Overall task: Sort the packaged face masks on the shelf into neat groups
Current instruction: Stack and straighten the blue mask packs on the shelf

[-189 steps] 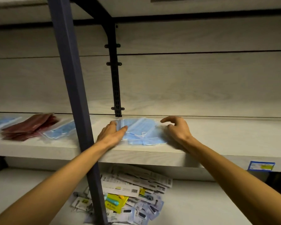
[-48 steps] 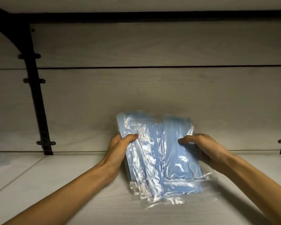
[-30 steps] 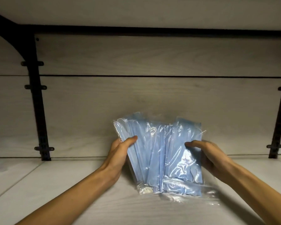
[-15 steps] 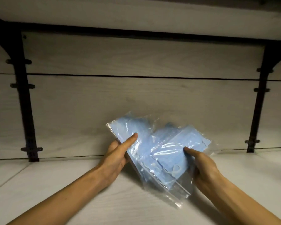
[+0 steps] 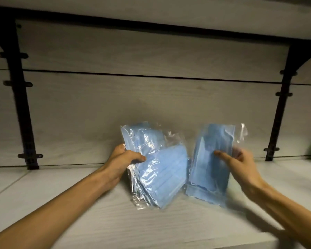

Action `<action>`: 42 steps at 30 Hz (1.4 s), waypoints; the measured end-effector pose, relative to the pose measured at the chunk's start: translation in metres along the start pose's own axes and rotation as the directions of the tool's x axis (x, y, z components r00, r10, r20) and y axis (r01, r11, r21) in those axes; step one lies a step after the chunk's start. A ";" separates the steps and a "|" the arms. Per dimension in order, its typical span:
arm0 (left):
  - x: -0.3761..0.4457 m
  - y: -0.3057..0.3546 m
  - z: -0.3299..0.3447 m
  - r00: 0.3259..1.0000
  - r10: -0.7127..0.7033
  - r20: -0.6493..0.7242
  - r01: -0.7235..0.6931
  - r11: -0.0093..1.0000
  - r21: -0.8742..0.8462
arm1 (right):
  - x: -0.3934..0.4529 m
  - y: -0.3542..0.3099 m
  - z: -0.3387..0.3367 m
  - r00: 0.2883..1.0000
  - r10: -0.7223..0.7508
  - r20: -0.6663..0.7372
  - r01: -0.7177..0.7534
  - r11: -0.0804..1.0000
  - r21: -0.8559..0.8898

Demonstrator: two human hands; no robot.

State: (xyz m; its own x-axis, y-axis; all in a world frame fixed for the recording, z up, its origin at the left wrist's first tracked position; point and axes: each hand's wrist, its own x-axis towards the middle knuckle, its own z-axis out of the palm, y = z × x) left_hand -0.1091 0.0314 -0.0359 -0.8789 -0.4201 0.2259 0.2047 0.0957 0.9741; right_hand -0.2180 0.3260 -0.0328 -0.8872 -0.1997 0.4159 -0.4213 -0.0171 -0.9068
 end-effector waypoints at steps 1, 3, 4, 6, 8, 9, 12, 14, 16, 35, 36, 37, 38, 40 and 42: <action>0.000 0.002 -0.001 1.000 -0.009 0.010 0.009 1.000 0.009 | 0.007 -0.010 -0.004 0.995 -0.053 0.080 0.055 0.998 -0.035; 0.000 0.006 -0.003 0.999 -0.026 0.027 0.025 0.999 0.027 | 0.020 -0.033 -0.003 0.953 -0.063 0.295 0.093 0.992 -0.089; 0.000 0.007 -0.003 0.999 -0.029 0.040 0.027 0.999 0.032 | 0.025 -0.043 0.001 0.917 -0.029 0.398 0.092 0.986 -0.141; -0.001 0.007 -0.004 0.997 -0.034 0.069 0.032 0.999 0.034 | 0.035 -0.057 0.016 0.836 0.033 0.547 0.141 0.952 -0.273; -0.001 0.006 -0.007 0.995 -0.038 0.092 0.035 0.999 0.033 | 0.043 -0.061 0.033 0.802 0.054 0.595 0.223 0.897 -0.382; -0.001 0.005 -0.009 0.995 -0.037 0.097 0.034 0.999 0.037 | 0.047 -0.059 0.041 0.793 0.060 0.607 0.254 0.872 -0.418; -0.002 0.004 -0.014 0.993 -0.036 0.110 0.031 0.998 0.046 | 0.054 -0.054 0.055 0.774 0.092 0.626 0.268 0.848 -0.456; -0.002 0.004 -0.015 0.992 -0.039 0.122 0.033 0.998 0.054 | 0.061 -0.056 0.053 0.770 0.135 0.623 0.209 0.869 -0.448; 0.000 0.005 -0.017 0.991 -0.043 0.124 0.036 0.998 0.056 | 0.069 -0.063 0.046 0.746 0.153 0.649 0.162 0.903 -0.399; 0.000 0.000 -0.006 0.993 -0.042 0.110 0.042 0.999 0.001 | 0.051 -0.027 0.037 0.729 0.266 0.631 0.108 0.866 -0.489; 0.000 0.000 -0.005 0.991 -0.064 0.119 0.069 0.997 -0.033 | 0.051 -0.025 0.033 0.731 0.273 0.625 0.078 0.877 -0.474; 0.000 0.000 -0.004 0.989 -0.082 0.121 0.090 0.994 -0.062 | 0.050 -0.022 0.028 0.738 0.272 0.618 0.048 0.892 -0.450; 0.000 0.000 -0.003 0.989 -0.090 0.114 0.100 0.992 -0.083 | 0.049 -0.020 0.024 0.745 0.262 0.614 0.022 0.909 -0.416; 0.000 -0.001 -0.002 0.992 -0.088 0.092 0.097 0.990 -0.100 | 0.046 -0.014 0.015 0.776 0.236 0.585 -0.038 0.943 -0.330; -0.002 0.000 0.000 0.995 -0.079 0.066 0.085 0.991 -0.106 | 0.043 -0.008 0.008 0.829 0.211 0.518 -0.097 0.966 -0.238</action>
State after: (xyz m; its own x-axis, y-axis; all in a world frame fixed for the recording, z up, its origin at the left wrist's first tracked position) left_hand -0.1077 0.0325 -0.0362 -0.9186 -0.3663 0.1482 0.1735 -0.0370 0.9841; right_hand -0.2515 0.3102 -0.0085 -0.7271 -0.6763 0.1184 -0.3662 0.2361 -0.9001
